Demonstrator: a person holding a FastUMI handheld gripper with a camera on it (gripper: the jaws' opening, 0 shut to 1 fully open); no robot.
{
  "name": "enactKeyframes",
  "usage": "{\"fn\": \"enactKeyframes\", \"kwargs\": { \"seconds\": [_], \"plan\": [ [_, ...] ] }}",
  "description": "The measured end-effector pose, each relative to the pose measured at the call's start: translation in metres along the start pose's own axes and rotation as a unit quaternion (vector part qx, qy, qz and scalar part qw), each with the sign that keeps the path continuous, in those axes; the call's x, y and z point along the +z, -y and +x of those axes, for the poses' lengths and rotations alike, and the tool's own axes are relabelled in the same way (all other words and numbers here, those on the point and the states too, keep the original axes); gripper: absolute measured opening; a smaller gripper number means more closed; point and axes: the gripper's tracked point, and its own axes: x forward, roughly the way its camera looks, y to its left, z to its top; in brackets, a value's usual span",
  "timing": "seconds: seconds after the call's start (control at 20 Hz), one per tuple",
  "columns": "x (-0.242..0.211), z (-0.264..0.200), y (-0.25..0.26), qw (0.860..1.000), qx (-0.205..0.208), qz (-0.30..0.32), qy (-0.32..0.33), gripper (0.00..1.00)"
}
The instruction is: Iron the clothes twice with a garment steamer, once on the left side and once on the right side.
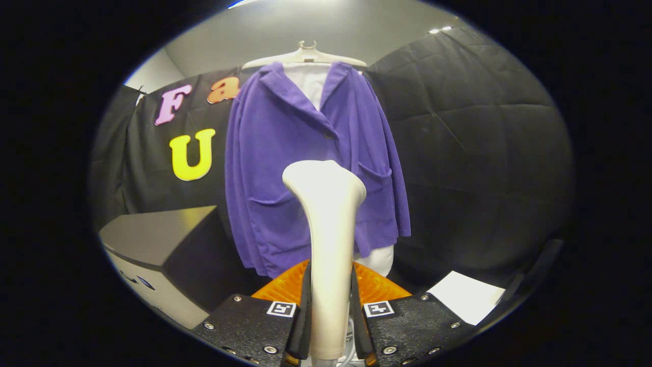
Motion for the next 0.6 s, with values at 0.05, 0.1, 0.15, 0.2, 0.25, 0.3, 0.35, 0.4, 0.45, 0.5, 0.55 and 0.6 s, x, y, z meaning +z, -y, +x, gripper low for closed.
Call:
{"fn": "enactKeyframes", "kwargs": {
  "seconds": [0.05, 0.1, 0.15, 0.2, 0.25, 0.3, 0.35, 0.4, 0.45, 0.5, 0.55, 0.6],
  "plan": [
    [0.009, -0.014, -0.008, 1.000, 0.010, -0.005, 0.009, 0.34],
    [0.018, -0.030, -0.015, 1.000, 0.020, -0.010, 0.018, 0.34],
    [0.027, -0.044, -0.022, 0.999, 0.030, -0.014, 0.027, 0.34],
    [0.036, -0.060, -0.030, 0.998, 0.041, -0.017, 0.035, 0.34],
    [0.041, -0.077, -0.038, 0.997, 0.052, -0.021, 0.044, 0.34],
    [0.046, -0.092, -0.044, 0.996, 0.063, -0.026, 0.051, 0.34],
    [0.050, -0.107, -0.051, 0.995, 0.075, -0.030, 0.058, 0.34],
    [0.055, -0.123, -0.057, 0.994, 0.085, -0.032, 0.065, 0.34],
    [0.055, -0.139, -0.064, 0.993, 0.094, -0.036, 0.069, 0.34],
    [0.057, -0.151, -0.069, 0.991, 0.101, -0.040, 0.074, 0.34],
    [0.057, -0.161, -0.076, 0.990, 0.108, -0.045, 0.075, 0.34],
    [0.055, -0.170, -0.084, 0.989, 0.116, -0.051, 0.073, 0.34]
  ]
}}
